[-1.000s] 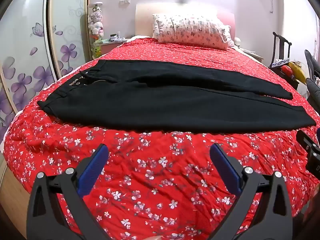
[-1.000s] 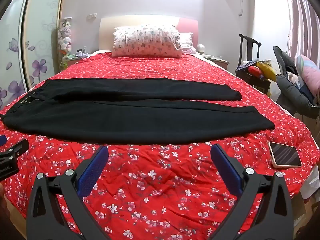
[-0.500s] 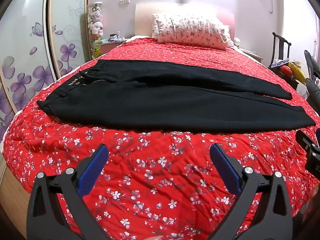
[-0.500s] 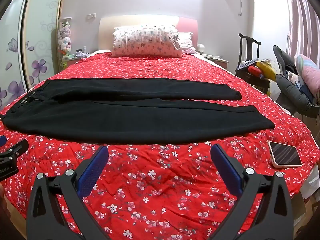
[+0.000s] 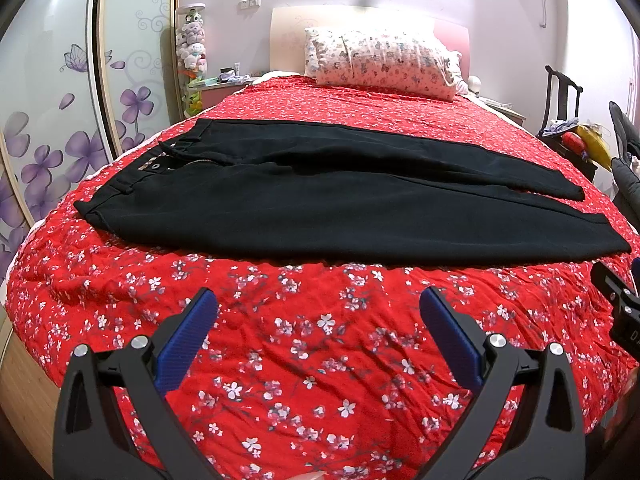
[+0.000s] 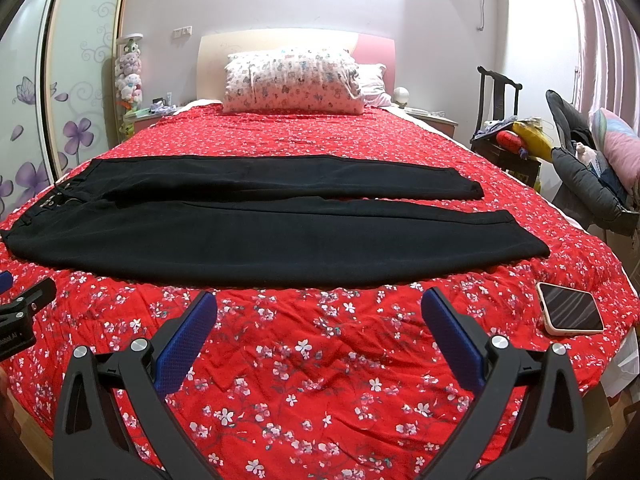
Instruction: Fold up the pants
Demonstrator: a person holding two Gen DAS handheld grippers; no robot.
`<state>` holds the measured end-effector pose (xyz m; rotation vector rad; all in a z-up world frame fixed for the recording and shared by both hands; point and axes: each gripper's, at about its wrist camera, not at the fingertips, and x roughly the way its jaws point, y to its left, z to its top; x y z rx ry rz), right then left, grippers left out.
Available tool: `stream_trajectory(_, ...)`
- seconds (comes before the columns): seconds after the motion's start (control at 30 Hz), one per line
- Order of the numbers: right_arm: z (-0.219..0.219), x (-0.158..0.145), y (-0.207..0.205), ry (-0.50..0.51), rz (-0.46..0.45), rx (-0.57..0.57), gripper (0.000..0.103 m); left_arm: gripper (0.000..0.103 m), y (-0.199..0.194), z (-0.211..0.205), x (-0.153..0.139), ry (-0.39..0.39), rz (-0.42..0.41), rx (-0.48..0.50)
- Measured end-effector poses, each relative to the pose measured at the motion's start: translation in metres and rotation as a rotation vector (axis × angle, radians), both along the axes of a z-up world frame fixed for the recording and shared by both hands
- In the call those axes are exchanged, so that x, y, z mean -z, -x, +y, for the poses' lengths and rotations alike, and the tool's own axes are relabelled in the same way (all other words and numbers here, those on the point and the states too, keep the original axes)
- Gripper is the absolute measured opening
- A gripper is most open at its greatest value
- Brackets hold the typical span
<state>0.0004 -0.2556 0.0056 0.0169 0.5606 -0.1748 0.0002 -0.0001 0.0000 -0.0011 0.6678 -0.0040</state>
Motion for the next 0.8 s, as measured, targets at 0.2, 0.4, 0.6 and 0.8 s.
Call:
stream_trajectory(0.2,0.0,0.0,-0.0003,0.0,0.001,0.0,0.102,0.101,-0.0004,-0.0021,0.0,-0.001,0.0,-0.001)
stream_trajectory(0.4,0.0,0.0004,-0.0006,-0.001,0.001,0.0,0.102,0.101,0.0,0.0001,0.0,0.0,-0.001,0.001)
stream_trajectory(0.6,-0.0001,0.0008,-0.0008,-0.001,0.003,0.0,0.102,0.101,0.0,-0.0001,0.0,-0.002,-0.002,0.001)
stream_trajectory(0.8,-0.0002,0.0008,-0.0009,-0.001,0.003,0.0,0.102,0.101,0.0001,-0.0001,-0.0001,-0.001,-0.002,0.0)
